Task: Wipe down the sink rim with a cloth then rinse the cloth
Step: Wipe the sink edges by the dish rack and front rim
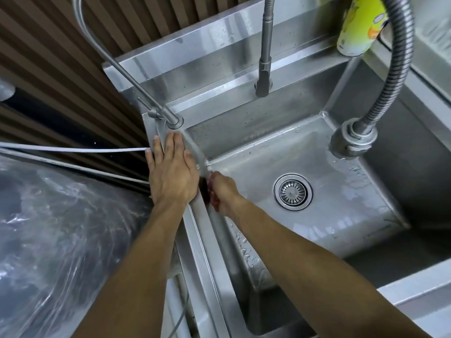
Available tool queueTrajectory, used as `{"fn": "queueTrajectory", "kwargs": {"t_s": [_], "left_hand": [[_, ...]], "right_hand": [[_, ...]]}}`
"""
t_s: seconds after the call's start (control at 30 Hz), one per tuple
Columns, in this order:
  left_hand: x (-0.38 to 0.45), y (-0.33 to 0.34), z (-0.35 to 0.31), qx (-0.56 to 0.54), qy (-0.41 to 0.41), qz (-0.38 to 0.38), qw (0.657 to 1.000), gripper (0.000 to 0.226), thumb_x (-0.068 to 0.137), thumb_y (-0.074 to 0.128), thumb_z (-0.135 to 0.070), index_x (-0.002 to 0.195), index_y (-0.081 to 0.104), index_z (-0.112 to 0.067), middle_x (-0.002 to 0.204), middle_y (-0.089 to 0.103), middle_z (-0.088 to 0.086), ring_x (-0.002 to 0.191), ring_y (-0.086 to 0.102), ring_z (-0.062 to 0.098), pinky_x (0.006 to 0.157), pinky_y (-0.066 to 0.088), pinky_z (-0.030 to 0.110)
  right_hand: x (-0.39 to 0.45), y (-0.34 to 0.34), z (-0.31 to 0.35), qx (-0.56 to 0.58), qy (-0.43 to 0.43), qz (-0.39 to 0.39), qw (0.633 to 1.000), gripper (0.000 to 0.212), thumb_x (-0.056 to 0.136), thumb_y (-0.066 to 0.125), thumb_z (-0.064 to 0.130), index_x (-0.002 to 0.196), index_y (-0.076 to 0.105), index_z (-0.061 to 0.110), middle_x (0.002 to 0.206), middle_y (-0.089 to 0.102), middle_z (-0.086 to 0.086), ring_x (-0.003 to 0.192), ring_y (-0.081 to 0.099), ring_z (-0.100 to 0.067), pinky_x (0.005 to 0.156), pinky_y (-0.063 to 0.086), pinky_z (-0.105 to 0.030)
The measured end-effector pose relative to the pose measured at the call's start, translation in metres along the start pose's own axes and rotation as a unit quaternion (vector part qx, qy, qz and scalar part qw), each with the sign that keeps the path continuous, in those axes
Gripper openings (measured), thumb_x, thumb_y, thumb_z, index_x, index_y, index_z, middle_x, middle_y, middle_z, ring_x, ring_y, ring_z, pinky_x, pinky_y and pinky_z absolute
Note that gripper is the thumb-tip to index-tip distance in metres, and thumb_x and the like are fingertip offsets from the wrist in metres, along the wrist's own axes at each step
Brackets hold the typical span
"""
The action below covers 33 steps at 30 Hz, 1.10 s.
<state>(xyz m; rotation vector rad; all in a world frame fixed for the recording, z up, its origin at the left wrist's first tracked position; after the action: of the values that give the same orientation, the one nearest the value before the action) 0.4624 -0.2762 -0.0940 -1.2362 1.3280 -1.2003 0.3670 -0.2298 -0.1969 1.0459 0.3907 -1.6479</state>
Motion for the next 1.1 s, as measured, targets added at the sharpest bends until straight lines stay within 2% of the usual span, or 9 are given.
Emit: {"fn": "queueTrajectory", "kwargs": {"t_s": [0.1,0.23,0.3,0.37,0.57,0.77,0.87,1.03,1.1], "left_hand": [[-0.002,0.001,0.001,-0.005,0.003,-0.002,1.000,0.058,0.108,0.014,-0.034,0.164,0.013,-0.019,0.171,0.010,-0.004,0.157,-0.002,0.025,0.127,-0.003,0.044],[0.000,0.001,0.002,-0.011,0.008,-0.007,1.000,0.058,0.107,0.014,-0.033,0.163,0.014,-0.020,0.171,0.011,-0.004,0.157,-0.002,0.024,0.127,-0.002,0.043],[0.001,0.001,0.003,-0.014,0.017,-0.007,1.000,0.057,0.108,0.015,-0.033,0.163,0.016,-0.019,0.170,0.014,-0.003,0.157,-0.001,0.025,0.127,-0.002,0.043],[0.002,0.002,0.004,-0.019,0.018,-0.012,1.000,0.056,0.108,0.016,-0.033,0.163,0.017,-0.020,0.170,0.014,-0.004,0.157,-0.001,0.024,0.127,-0.003,0.042],[-0.002,0.003,0.000,0.002,0.021,-0.016,1.000,0.063,0.103,0.010,-0.035,0.163,0.017,-0.017,0.170,0.014,-0.001,0.157,-0.001,0.026,0.127,-0.005,0.043],[0.001,0.002,-0.001,0.000,0.018,-0.010,1.000,0.066,0.100,0.010,-0.036,0.163,0.017,-0.016,0.170,0.014,-0.001,0.157,0.000,0.024,0.127,0.000,0.042],[-0.001,0.000,-0.002,-0.001,0.018,-0.006,1.000,0.065,0.101,0.013,-0.035,0.163,0.017,-0.015,0.170,0.015,-0.001,0.157,0.001,0.025,0.127,0.003,0.043],[-0.001,0.001,-0.002,-0.001,0.010,-0.002,1.000,0.057,0.107,0.023,-0.027,0.163,0.017,-0.016,0.170,0.014,-0.001,0.157,0.002,0.026,0.127,0.002,0.042],[-0.001,0.001,-0.002,0.002,0.011,-0.002,1.000,0.057,0.108,0.023,-0.027,0.163,0.016,-0.016,0.170,0.013,-0.001,0.157,0.002,0.026,0.127,0.002,0.042]], "right_hand": [[-0.001,0.018,0.048,0.213,-0.031,-0.006,0.976,0.047,0.106,0.037,0.023,0.061,0.048,0.016,0.049,0.046,-0.005,0.042,0.042,-0.019,0.050,0.028,-0.031],[0.016,0.050,0.112,0.396,-0.103,0.008,0.913,0.042,0.108,0.031,0.049,0.073,0.046,0.031,0.062,0.048,0.011,0.055,0.043,-0.009,0.054,0.044,-0.025],[0.025,0.066,0.123,0.325,-0.132,-0.026,0.936,0.032,0.102,0.031,0.061,0.114,0.054,0.043,0.118,0.053,0.020,0.100,0.053,-0.001,0.102,0.053,-0.043],[0.037,0.061,0.118,0.250,-0.162,-0.036,0.954,0.078,0.096,0.029,0.068,0.162,0.008,0.033,0.167,0.007,0.011,0.152,0.022,-0.012,0.127,0.018,-0.050],[0.013,-0.002,0.162,0.231,-0.261,-0.195,0.917,0.066,0.113,0.026,0.034,0.162,-0.016,0.019,0.171,-0.020,0.000,0.158,-0.014,-0.016,0.125,-0.009,-0.034],[0.005,0.064,0.119,0.104,-0.090,-0.023,0.990,0.079,0.109,0.020,0.054,0.159,-0.024,0.010,0.168,-0.028,-0.002,0.158,-0.018,-0.022,0.126,-0.008,-0.040],[0.011,0.047,0.127,0.015,-0.150,-0.059,0.987,0.089,0.108,0.027,0.055,0.154,-0.032,0.007,0.165,-0.034,-0.008,0.156,-0.024,-0.024,0.126,-0.013,-0.041],[0.034,-0.006,0.130,-0.281,-0.411,-0.201,0.843,0.091,0.105,0.017,0.061,0.154,-0.026,-0.002,0.163,-0.030,-0.028,0.153,-0.025,-0.041,0.126,-0.011,-0.053],[0.043,-0.007,0.109,-0.486,-0.494,-0.197,0.693,0.084,0.107,0.010,0.057,0.157,-0.017,-0.004,0.163,-0.015,-0.036,0.153,-0.009,-0.052,0.126,-0.008,-0.060]]}}
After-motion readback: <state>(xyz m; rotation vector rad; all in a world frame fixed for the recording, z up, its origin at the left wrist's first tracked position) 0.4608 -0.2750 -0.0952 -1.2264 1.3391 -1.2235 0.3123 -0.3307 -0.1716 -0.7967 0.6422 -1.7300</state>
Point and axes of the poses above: each hand's wrist, its own x-axis towards the middle knuckle, its own y-axis out of the palm, z = x × y, the point moved 4 cm from there along x, towards the middle knuckle
